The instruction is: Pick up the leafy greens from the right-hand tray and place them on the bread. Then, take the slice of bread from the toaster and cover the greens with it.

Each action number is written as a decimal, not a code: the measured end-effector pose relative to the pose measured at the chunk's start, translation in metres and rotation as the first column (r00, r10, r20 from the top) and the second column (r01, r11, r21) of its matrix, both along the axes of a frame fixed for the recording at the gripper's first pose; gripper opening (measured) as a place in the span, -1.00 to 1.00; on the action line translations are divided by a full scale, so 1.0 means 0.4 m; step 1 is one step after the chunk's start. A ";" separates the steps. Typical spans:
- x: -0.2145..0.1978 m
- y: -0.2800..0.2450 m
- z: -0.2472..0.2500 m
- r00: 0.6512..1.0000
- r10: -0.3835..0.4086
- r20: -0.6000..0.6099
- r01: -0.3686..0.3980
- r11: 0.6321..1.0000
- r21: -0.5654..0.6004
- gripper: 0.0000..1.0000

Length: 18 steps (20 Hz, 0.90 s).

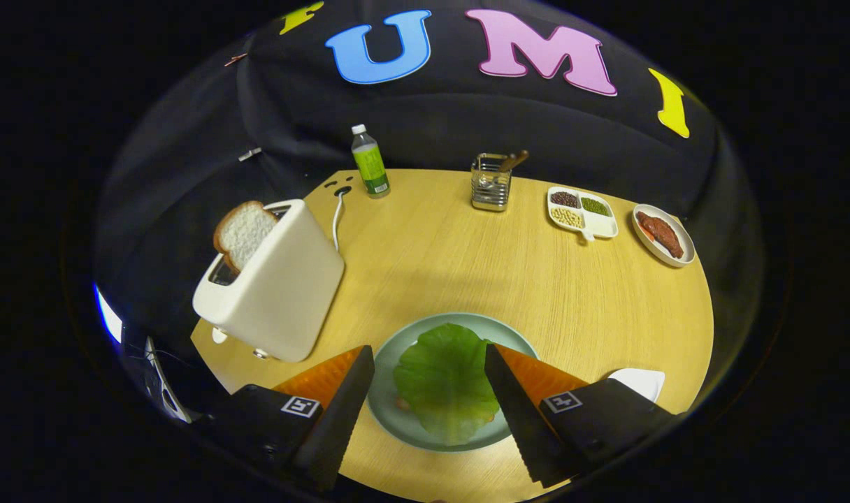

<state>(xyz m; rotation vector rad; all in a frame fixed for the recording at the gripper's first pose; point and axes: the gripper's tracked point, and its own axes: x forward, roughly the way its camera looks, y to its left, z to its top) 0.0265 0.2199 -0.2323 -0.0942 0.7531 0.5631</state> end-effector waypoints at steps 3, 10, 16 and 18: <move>-0.001 0.059 0.069 0.996 0.059 0.069 -0.059 0.998 -0.001 0.98; 0.003 0.262 0.241 0.945 0.209 0.253 -0.214 0.977 -0.006 0.98; -0.031 0.426 0.270 0.924 0.281 0.260 -0.293 0.956 0.011 0.99; -0.039 0.473 0.264 0.914 0.308 0.263 -0.320 0.948 0.002 0.99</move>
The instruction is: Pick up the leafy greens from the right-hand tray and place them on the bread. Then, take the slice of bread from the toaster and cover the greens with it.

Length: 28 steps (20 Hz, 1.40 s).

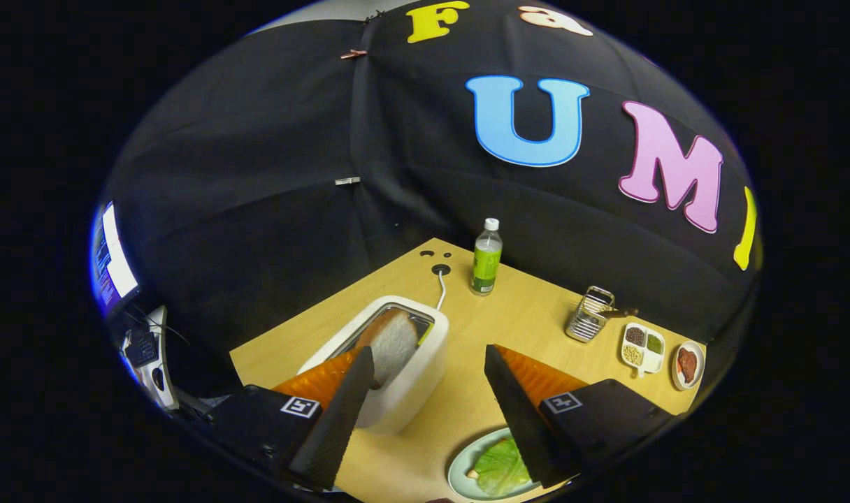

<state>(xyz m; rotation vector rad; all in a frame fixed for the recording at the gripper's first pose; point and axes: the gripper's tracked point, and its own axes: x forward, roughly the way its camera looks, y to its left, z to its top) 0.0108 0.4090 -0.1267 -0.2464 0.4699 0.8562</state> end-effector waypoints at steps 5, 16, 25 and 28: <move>-0.005 0.100 -0.044 1.000 0.016 -0.011 -0.017 1.000 -0.024 0.99; 0.033 0.188 -0.176 0.999 -0.053 -0.006 0.051 0.990 -0.133 0.90; 0.054 0.182 -0.192 0.993 -0.112 0.030 0.115 0.976 -0.187 -0.25; 0.050 0.181 -0.197 0.990 -0.139 0.004 0.138 0.973 -0.186 -0.50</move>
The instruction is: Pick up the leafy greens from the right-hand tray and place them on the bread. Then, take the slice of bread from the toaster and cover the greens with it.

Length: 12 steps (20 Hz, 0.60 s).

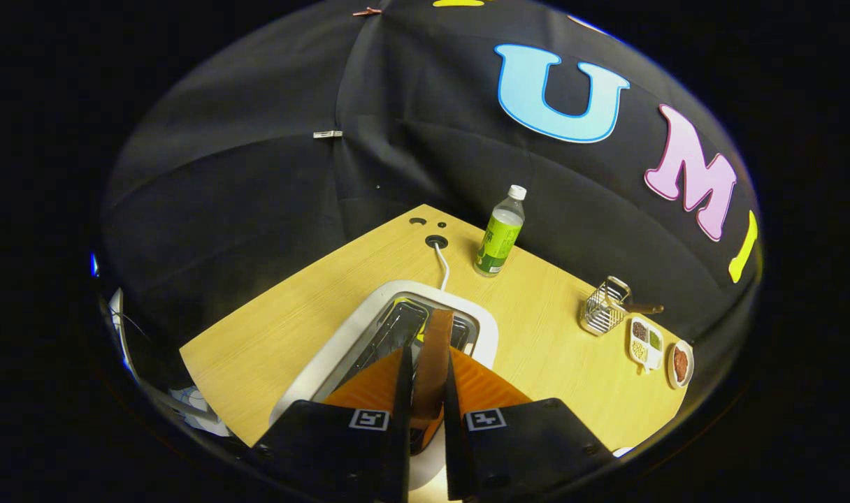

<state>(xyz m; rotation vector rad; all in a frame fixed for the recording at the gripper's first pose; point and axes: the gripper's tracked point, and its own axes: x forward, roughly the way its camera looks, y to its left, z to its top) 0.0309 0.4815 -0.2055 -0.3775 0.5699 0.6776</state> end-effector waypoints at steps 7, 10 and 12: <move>-0.004 -0.006 0.030 0.998 0.034 -0.051 -0.033 0.999 0.035 -0.67; -0.006 -0.011 0.094 0.998 0.046 -0.042 -0.043 0.996 0.080 -0.67; -0.005 -0.023 0.151 0.998 0.049 -0.026 -0.045 0.992 0.120 -0.67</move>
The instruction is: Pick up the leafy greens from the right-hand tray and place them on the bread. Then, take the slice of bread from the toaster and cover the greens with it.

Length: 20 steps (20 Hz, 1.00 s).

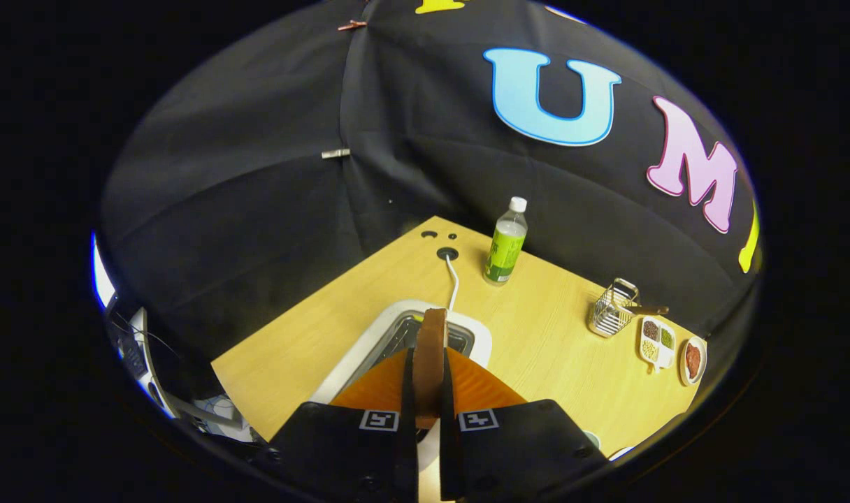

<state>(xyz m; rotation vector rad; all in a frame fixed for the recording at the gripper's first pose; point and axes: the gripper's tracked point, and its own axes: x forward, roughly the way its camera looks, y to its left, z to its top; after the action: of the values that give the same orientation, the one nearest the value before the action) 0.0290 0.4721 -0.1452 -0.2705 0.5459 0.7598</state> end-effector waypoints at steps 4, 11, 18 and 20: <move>0.011 -0.049 0.099 1.000 0.009 0.029 -0.011 0.998 0.061 -0.68; 0.057 -0.235 0.169 0.996 -0.090 -0.004 0.089 0.982 0.168 -0.67; 0.058 -0.465 -0.011 0.960 -0.181 -0.213 0.223 0.956 0.192 -0.68; 0.055 -0.513 -0.067 0.945 -0.208 -0.254 0.257 0.950 0.179 -0.68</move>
<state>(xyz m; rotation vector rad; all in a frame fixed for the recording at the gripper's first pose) 0.0510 0.2667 -0.1719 0.0816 0.7000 0.6141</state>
